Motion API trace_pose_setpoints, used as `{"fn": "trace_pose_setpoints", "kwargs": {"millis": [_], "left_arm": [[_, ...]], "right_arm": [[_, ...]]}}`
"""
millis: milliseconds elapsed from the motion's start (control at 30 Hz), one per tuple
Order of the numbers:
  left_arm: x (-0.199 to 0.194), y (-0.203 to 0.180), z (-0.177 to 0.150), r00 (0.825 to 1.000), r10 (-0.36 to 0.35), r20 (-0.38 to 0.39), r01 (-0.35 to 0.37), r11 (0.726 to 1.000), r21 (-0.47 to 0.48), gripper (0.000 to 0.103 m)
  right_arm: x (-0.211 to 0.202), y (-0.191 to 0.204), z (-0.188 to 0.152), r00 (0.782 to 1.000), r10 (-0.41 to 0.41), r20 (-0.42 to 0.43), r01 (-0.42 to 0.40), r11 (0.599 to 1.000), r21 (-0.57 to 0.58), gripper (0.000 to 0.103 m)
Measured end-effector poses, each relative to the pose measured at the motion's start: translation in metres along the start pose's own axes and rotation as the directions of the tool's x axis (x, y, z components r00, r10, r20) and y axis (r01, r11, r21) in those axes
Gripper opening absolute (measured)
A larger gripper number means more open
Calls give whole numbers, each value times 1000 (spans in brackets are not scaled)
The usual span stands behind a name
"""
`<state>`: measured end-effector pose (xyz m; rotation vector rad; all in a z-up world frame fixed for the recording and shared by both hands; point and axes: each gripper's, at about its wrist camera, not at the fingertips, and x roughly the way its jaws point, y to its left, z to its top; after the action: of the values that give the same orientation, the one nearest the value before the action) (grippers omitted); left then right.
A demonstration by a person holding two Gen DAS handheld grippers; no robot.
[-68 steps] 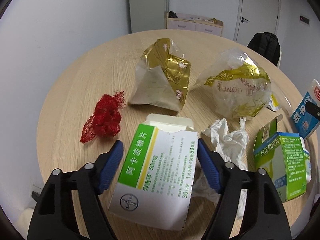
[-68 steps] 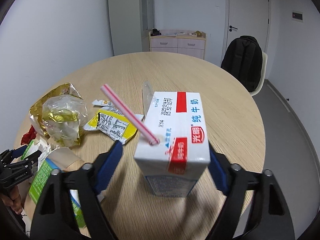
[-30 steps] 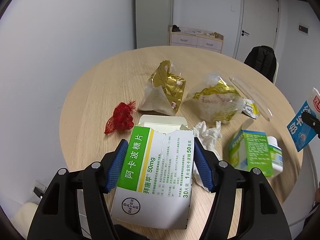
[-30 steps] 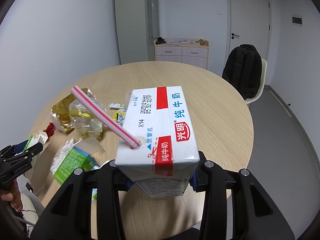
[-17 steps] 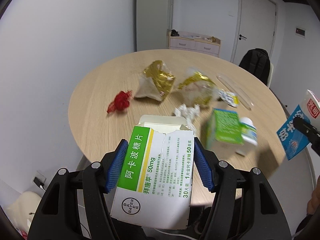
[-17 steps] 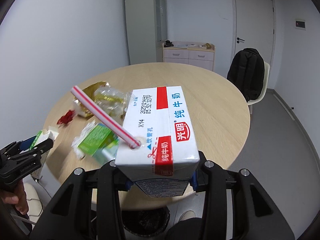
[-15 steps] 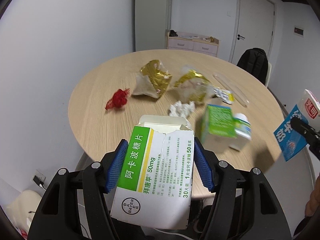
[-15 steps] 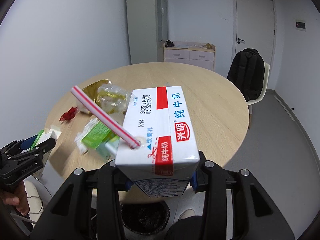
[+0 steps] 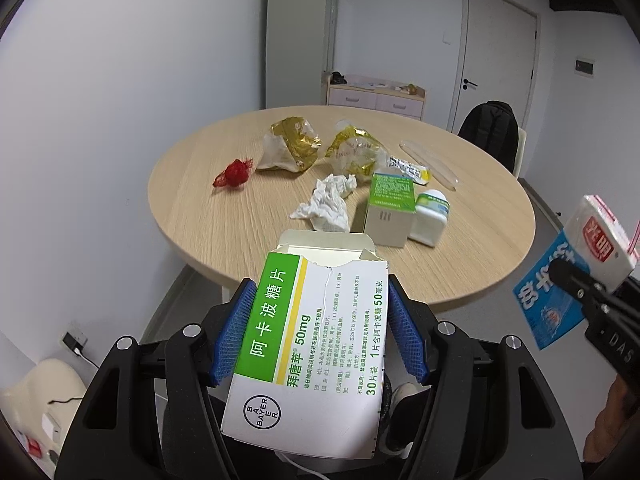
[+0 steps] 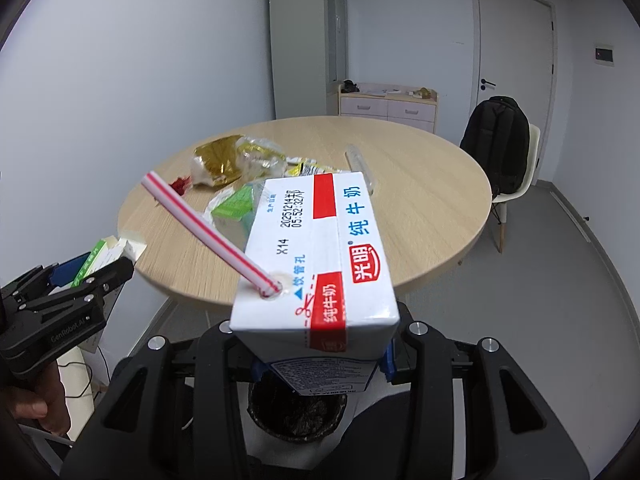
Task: Collect trash
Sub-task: 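Carry the medicine box and milk carton down under the table to the black bin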
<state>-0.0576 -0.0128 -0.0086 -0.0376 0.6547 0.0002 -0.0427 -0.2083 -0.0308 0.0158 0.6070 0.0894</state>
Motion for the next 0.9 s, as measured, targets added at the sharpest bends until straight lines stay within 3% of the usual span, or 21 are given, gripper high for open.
{"fn": "trace_pose_setpoints", "kwargs": {"millis": [900], "left_arm": [[26, 0, -71, 998, -39, -38, 39, 999, -9, 64]], "right_arm": [[23, 18, -82, 995, -12, -98, 11, 1000, -8, 39]]}}
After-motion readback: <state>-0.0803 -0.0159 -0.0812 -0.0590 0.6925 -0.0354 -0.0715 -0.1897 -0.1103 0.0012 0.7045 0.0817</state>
